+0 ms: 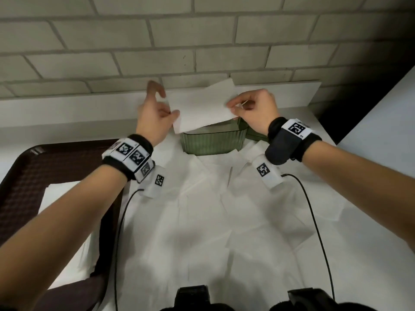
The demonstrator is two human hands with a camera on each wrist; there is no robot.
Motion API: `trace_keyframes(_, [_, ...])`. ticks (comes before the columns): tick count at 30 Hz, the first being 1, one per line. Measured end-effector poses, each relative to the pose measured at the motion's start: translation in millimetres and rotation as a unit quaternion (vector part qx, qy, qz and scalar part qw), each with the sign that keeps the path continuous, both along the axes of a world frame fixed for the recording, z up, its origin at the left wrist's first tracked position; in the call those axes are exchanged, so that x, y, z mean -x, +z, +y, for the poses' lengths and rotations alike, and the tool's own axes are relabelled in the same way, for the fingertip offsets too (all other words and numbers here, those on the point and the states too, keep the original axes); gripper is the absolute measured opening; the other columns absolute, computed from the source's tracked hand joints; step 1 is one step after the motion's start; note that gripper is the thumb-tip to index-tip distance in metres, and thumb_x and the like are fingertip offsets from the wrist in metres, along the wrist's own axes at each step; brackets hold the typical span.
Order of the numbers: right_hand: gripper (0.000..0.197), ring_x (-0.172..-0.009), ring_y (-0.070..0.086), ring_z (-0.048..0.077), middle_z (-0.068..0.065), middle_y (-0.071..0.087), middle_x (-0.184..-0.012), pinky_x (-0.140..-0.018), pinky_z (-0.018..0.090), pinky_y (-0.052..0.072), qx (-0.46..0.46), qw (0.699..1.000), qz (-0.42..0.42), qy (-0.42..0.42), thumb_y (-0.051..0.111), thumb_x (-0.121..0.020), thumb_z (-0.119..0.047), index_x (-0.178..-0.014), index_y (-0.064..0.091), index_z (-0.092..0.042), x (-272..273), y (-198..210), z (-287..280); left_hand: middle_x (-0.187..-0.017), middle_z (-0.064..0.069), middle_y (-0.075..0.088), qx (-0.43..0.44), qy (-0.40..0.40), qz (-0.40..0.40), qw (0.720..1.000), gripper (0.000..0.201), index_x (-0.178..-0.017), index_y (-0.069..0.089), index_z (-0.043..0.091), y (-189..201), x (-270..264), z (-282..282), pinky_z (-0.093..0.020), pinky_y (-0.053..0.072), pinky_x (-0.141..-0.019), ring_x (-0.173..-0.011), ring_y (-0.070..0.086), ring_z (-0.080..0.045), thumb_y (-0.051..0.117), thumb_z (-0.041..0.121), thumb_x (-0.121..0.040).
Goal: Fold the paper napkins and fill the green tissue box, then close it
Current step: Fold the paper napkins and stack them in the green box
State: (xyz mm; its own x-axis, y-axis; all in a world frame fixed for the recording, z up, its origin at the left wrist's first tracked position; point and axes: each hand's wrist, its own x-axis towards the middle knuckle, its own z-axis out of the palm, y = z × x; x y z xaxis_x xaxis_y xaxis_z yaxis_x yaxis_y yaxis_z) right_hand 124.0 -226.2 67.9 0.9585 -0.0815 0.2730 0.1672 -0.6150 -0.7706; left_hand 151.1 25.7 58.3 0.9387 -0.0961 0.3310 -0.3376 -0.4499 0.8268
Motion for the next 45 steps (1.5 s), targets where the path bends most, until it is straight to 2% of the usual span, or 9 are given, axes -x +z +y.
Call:
trace_keyframes(3, [0.015,-0.071,0.058,0.009,-0.002,0.072,-0.088,-0.083,0.021,0.05,0.157,0.987,0.033,-0.006,0.063,-0.088,-0.02,-0.092,0.077,-0.018,-6,-5,0,-0.071,-0.012,0.052,-0.254,-0.045,-0.046,0.965,0.023,-0.108,0.042,0.01,-1,-22,-16,-0.033,0.046,-0.059,-0.062,0.053,-0.027,0.051,0.003,-0.088])
trace_keyframes(8, [0.038,-0.09,0.051,0.027,0.002,0.055,-0.072,-0.094,0.043,0.027,0.406,0.908,0.107,0.003,0.042,-0.094,-0.035,-0.075,0.067,-0.015,-13,-12,11,-0.106,-0.016,0.061,-0.517,-0.115,0.012,0.848,0.021,-0.104,0.062,0.007,-6,-44,-40,-0.035,0.041,-0.08,-0.097,0.058,-0.036,0.046,0.004,-0.089])
trace_keyframes(15, [0.078,-0.084,0.043,0.024,0.002,0.047,-0.056,-0.111,0.055,0.011,0.48,0.848,0.212,0.066,0.008,-0.097,-0.062,-0.047,0.046,-0.016,-18,-12,28,-0.066,-0.002,0.045,-0.659,-0.121,0.065,0.74,0.028,-0.063,0.041,0.012,-7,-50,-74,-0.043,0.029,-0.103,-0.077,0.048,-0.026,0.047,0.002,-0.089])
trace_keyframes(22, [0.081,-0.111,0.045,0.03,0.003,0.048,-0.065,-0.111,0.058,0.009,0.514,0.827,0.221,0.051,0.005,-0.092,-0.07,-0.05,0.048,-0.017,-14,-13,29,-0.106,-0.011,0.059,-0.646,-0.124,0.08,0.749,0.031,-0.111,0.065,0.015,-7,-49,-60,-0.046,0.029,-0.1,-0.112,0.047,-0.032,0.052,0.036,-0.093])
trace_keyframes(27, [0.064,-0.111,0.048,0.03,0.006,0.063,-0.098,-0.103,0.055,0.017,0.472,0.879,0.063,-0.016,0.028,-0.093,-0.062,-0.068,0.068,-0.019,-2,-10,35,-0.103,-0.02,0.054,-0.572,-0.043,-0.058,0.817,0.017,-0.091,0.062,0.0,13,-17,-38,-0.042,0.038,-0.081,-0.1,0.048,-0.036,0.047,0.008,-0.088])
trace_keyframes(31, [0.029,-0.109,0.048,0.025,0.0,0.061,-0.102,-0.097,0.045,0.024,0.422,0.906,0.01,0.022,0.048,-0.09,-0.042,-0.085,0.069,-0.022,23,-9,36,-0.097,-0.02,0.055,-0.533,-0.024,0.012,0.846,0.013,-0.095,0.058,-0.002,9,14,-8,-0.041,0.045,-0.069,-0.083,0.056,-0.036,0.049,-0.002,-0.085])
trace_keyframes(35, [0.013,-0.097,0.054,0.013,-0.006,0.064,-0.103,-0.097,0.038,0.036,0.371,0.908,0.085,0.174,0.058,-0.09,-0.03,-0.097,0.068,-0.024,49,-16,42,-0.12,-0.009,0.054,-0.549,-0.146,0.202,0.797,0.048,-0.115,0.057,0.011,-24,31,17,-0.039,0.051,-0.087,-0.103,0.057,-0.028,0.078,0.025,-0.075])
trace_keyframes(39, [0.024,-0.106,0.058,0.014,-0.007,0.065,-0.117,-0.093,0.033,0.047,0.362,0.878,0.152,0.274,0.061,-0.088,-0.034,-0.109,0.07,-0.024,73,-46,58,-0.133,-0.005,0.045,-0.554,-0.191,0.219,0.78,0.083,-0.137,0.044,0.016,-51,49,25,-0.033,0.045,-0.096,-0.119,0.048,-0.024,0.081,0.042,-0.067])
trace_keyframes(45, [0.032,-0.115,0.056,0.018,-0.008,0.056,-0.133,-0.094,0.034,0.047,0.353,0.854,0.221,0.311,0.061,-0.088,-0.037,-0.114,0.068,-0.02,85,-72,66,-0.132,-0.012,0.045,-0.562,-0.169,0.192,0.786,0.054,-0.134,0.047,0.01,-55,58,25,-0.036,0.048,-0.092,-0.115,0.053,-0.03,0.064,0.021,-0.084])
